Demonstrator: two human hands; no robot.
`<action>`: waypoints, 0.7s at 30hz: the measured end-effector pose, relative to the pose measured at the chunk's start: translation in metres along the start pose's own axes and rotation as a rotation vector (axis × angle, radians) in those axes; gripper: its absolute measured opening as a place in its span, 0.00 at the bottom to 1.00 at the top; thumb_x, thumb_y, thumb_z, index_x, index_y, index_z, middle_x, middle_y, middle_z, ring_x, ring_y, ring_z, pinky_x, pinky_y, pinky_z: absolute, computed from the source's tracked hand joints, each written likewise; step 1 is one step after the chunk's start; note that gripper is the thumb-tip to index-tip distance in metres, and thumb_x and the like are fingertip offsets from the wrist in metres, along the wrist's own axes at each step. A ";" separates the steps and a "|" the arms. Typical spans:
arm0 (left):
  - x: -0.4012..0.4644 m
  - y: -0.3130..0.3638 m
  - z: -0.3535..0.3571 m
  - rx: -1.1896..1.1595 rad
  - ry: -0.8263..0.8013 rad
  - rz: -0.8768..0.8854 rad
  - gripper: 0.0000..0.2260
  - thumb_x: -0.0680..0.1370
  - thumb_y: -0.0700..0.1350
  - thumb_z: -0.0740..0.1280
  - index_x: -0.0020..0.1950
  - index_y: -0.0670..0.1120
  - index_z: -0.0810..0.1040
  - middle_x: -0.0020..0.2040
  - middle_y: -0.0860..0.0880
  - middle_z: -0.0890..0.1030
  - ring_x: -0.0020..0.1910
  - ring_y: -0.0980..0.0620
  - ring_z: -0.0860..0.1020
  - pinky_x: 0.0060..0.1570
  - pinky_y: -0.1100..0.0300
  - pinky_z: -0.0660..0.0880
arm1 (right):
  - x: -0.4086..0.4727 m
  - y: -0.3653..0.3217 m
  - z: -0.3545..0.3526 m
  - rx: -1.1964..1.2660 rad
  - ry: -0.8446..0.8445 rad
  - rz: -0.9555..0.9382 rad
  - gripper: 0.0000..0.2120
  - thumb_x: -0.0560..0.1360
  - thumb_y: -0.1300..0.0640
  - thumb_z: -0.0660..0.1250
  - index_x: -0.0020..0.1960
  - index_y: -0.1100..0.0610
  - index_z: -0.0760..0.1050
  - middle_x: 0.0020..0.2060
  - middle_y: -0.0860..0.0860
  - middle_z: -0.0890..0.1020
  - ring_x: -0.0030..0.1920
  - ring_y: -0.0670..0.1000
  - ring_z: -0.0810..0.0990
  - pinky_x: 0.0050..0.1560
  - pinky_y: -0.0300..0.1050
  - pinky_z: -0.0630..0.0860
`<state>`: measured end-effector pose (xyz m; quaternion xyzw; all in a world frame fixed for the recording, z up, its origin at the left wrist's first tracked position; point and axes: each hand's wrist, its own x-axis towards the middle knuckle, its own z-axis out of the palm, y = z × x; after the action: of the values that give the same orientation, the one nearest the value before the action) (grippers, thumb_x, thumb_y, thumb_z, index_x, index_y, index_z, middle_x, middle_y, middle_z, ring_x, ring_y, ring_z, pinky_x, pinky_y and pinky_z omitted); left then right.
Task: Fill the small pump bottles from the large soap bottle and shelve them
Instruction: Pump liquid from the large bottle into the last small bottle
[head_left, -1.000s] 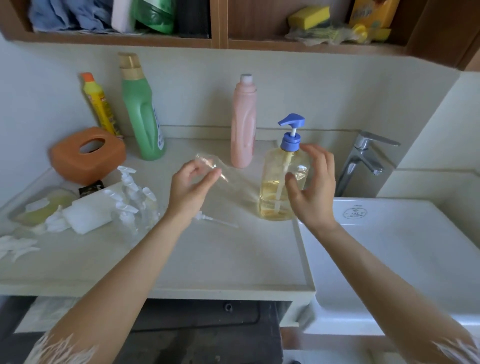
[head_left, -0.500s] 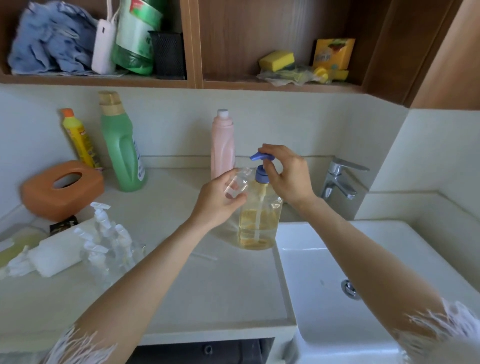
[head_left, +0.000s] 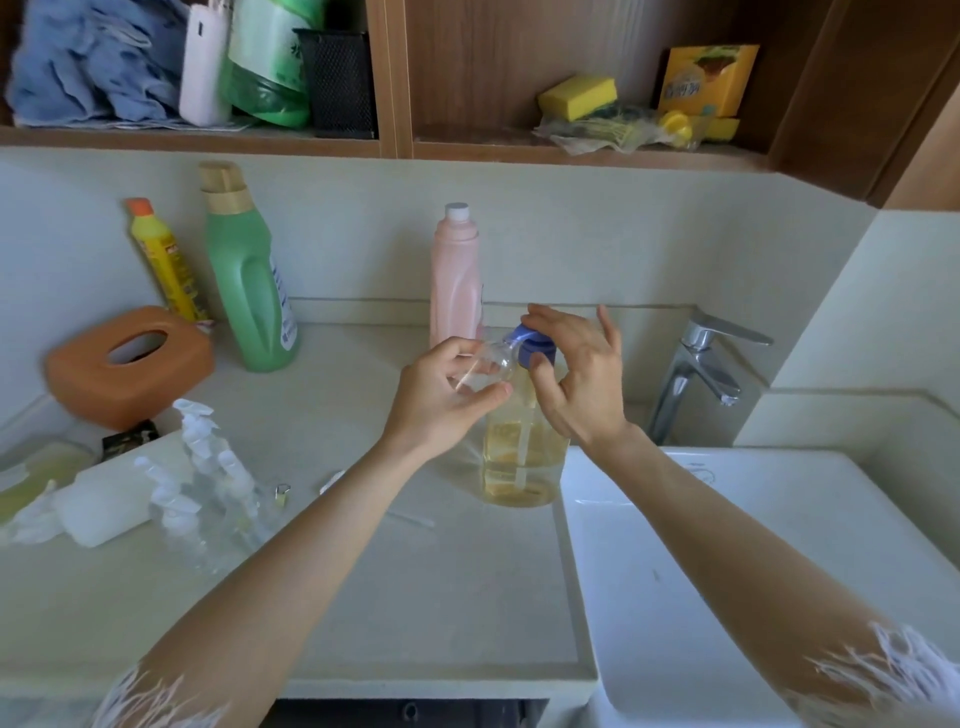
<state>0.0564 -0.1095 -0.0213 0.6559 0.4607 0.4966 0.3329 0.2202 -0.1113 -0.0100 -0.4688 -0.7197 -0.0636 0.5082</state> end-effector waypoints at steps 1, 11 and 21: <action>-0.001 0.000 -0.001 -0.007 0.003 -0.011 0.16 0.69 0.44 0.78 0.53 0.48 0.78 0.47 0.53 0.85 0.45 0.53 0.83 0.46 0.63 0.79 | -0.001 0.000 0.001 -0.006 -0.007 0.010 0.19 0.70 0.55 0.57 0.54 0.59 0.81 0.54 0.53 0.83 0.56 0.53 0.80 0.70 0.65 0.58; 0.001 0.020 -0.006 -0.079 0.016 -0.015 0.19 0.72 0.50 0.75 0.61 0.48 0.80 0.48 0.50 0.84 0.50 0.52 0.82 0.53 0.61 0.76 | 0.022 -0.005 -0.019 0.066 -0.123 -0.013 0.19 0.74 0.54 0.56 0.57 0.59 0.79 0.56 0.51 0.81 0.54 0.50 0.80 0.54 0.46 0.76; -0.001 0.013 0.001 -0.115 0.040 -0.043 0.16 0.72 0.47 0.75 0.58 0.45 0.81 0.47 0.49 0.85 0.47 0.52 0.82 0.55 0.54 0.77 | -0.003 0.007 0.016 0.086 0.059 -0.025 0.22 0.64 0.69 0.59 0.58 0.67 0.75 0.59 0.60 0.77 0.60 0.51 0.73 0.56 0.43 0.68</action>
<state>0.0609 -0.1145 -0.0105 0.6156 0.4520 0.5279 0.3715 0.2144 -0.1002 -0.0228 -0.4355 -0.7123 -0.0528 0.5479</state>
